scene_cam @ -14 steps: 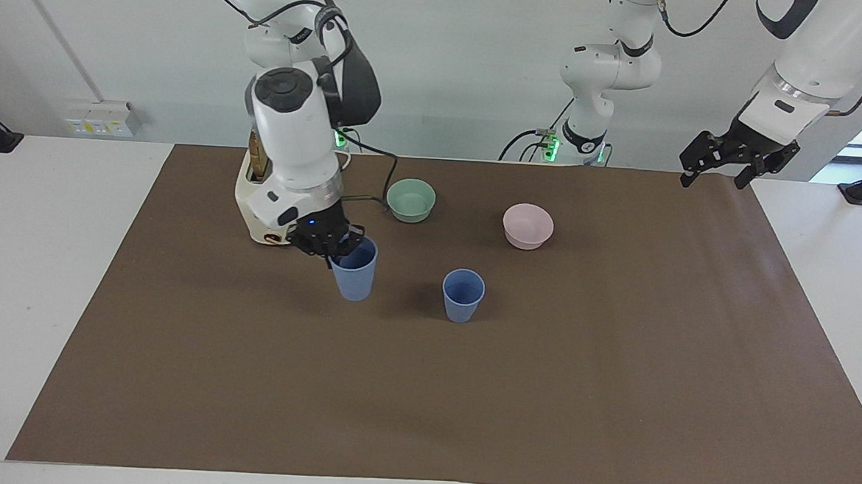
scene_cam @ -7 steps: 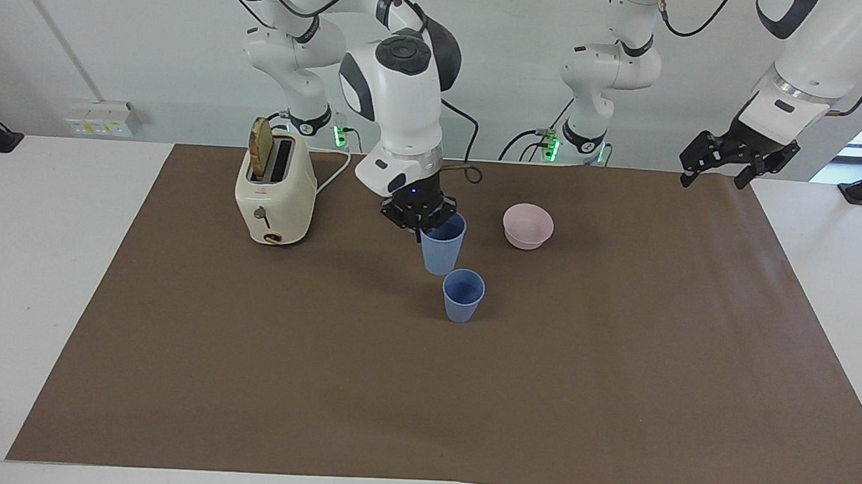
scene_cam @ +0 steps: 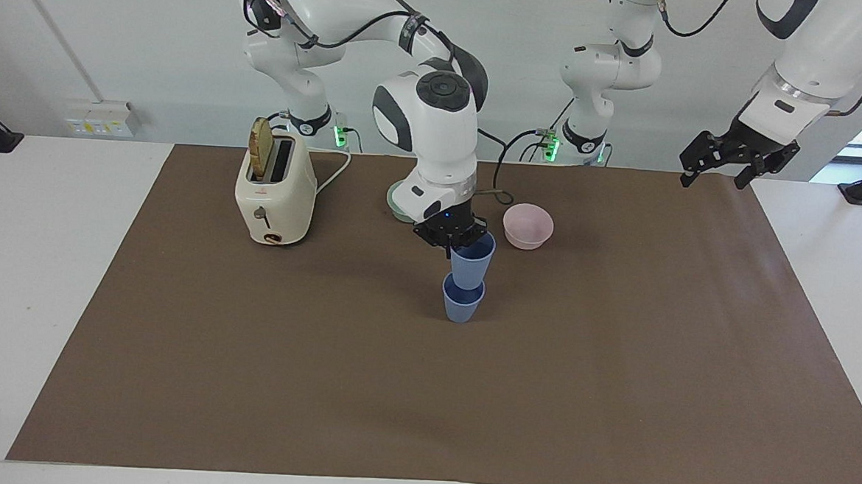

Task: Stack blue cups with both arms
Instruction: 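Carry the blue cup over the center cup and lower it inside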

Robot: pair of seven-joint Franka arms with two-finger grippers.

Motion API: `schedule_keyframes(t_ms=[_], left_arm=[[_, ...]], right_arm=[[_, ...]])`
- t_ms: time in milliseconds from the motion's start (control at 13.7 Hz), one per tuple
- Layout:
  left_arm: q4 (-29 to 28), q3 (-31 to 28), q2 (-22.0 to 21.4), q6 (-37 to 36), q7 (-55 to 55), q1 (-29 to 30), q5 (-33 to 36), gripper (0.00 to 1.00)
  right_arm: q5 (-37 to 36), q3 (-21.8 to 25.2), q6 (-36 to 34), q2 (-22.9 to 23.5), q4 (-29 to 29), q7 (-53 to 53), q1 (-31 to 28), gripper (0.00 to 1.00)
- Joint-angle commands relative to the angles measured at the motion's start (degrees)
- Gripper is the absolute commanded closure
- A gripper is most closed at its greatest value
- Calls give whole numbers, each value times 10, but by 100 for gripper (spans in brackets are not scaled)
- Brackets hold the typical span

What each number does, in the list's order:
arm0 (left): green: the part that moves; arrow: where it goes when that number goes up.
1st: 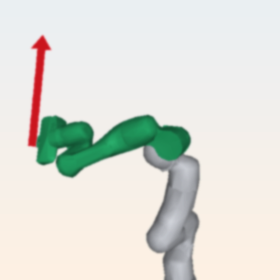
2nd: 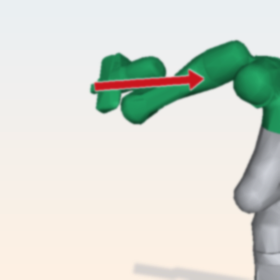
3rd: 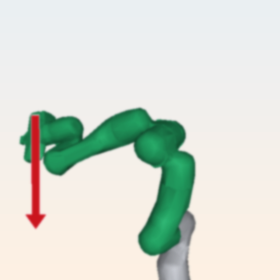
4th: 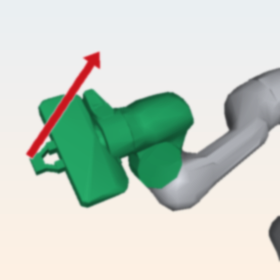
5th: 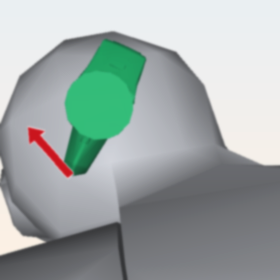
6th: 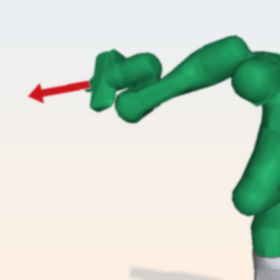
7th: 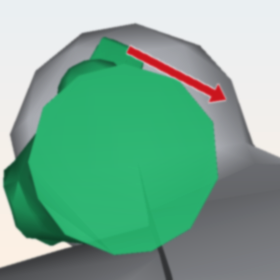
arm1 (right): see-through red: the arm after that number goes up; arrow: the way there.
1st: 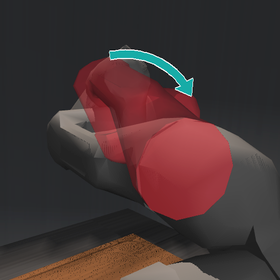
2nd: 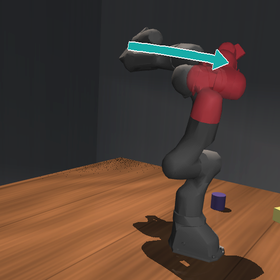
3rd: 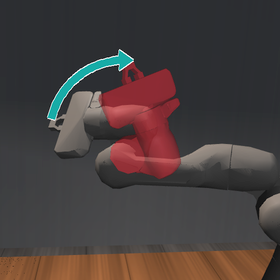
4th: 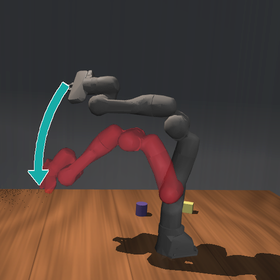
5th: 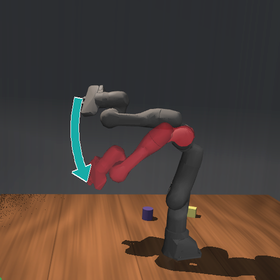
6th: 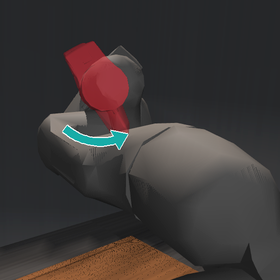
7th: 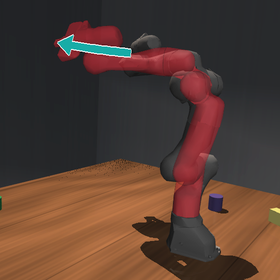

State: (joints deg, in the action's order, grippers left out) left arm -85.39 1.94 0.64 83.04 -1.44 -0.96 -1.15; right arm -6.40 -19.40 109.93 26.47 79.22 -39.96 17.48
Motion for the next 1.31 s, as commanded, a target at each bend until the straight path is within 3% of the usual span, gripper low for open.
schedule_keyframes(t_ms=[0,1022,1241], left_arm=[[-12,3,-11,-3,4,6,-3,0],[-12,3,-11,-4,4,5,-3,0],[-12,3,-11,-3,4,6,-3,0]], right_arm=[[-29,-2,-16,14,-14,-14,4,100],[-29,-5,36,31,12,-11,-8,99],[-25,-5,38,31,16,-10,-8,66]])
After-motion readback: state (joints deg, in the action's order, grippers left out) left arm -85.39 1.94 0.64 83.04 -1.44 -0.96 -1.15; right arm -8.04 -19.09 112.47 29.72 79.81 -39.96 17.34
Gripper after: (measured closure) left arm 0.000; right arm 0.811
